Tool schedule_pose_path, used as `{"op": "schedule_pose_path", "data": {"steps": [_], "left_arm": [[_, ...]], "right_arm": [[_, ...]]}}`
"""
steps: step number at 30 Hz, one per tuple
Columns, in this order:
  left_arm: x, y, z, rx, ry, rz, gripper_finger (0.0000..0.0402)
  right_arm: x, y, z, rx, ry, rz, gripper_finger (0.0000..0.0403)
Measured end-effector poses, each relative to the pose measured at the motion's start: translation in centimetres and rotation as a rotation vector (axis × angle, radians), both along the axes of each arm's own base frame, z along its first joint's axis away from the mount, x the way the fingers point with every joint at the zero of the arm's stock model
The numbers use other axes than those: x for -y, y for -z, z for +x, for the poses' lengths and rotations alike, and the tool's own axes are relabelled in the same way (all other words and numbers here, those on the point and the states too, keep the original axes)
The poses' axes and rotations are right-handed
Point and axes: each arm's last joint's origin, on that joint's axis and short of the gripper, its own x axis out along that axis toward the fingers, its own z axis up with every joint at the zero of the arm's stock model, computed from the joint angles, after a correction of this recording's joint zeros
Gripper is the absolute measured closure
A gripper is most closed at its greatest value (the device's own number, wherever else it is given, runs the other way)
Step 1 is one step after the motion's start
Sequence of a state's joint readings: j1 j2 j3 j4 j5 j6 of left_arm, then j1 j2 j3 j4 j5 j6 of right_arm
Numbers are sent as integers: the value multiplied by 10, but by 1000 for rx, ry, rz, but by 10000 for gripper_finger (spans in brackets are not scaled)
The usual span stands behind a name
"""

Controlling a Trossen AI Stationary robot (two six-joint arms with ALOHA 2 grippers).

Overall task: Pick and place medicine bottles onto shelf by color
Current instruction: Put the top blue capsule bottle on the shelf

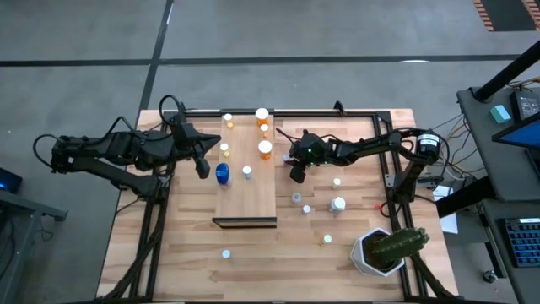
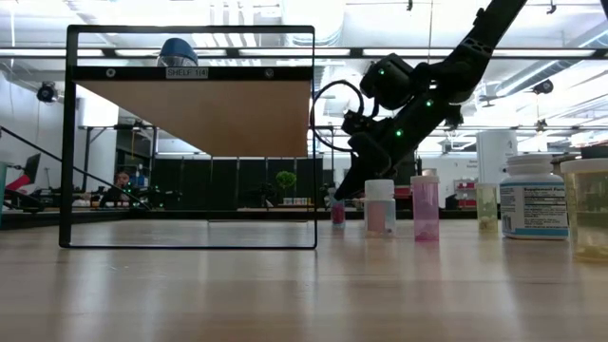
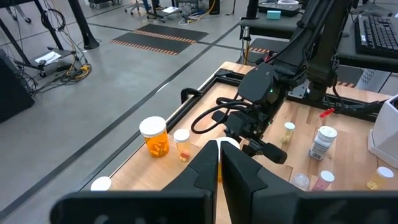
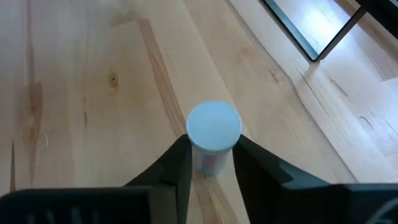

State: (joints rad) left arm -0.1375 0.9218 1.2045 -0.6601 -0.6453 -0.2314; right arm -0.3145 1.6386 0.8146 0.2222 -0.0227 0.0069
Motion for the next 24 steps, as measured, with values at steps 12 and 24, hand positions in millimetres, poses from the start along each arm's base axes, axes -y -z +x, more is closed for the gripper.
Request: {"op": "schedule_pose_path", "data": {"steps": [12,24], "left_arm": [[0,0,0,1,0,1,401],[0,0,-1,-1,1,1,401]], "right_arm": [[0,0,0,0,-2,-3,317],[-1,-9,-2,25,11,8,330]]}}
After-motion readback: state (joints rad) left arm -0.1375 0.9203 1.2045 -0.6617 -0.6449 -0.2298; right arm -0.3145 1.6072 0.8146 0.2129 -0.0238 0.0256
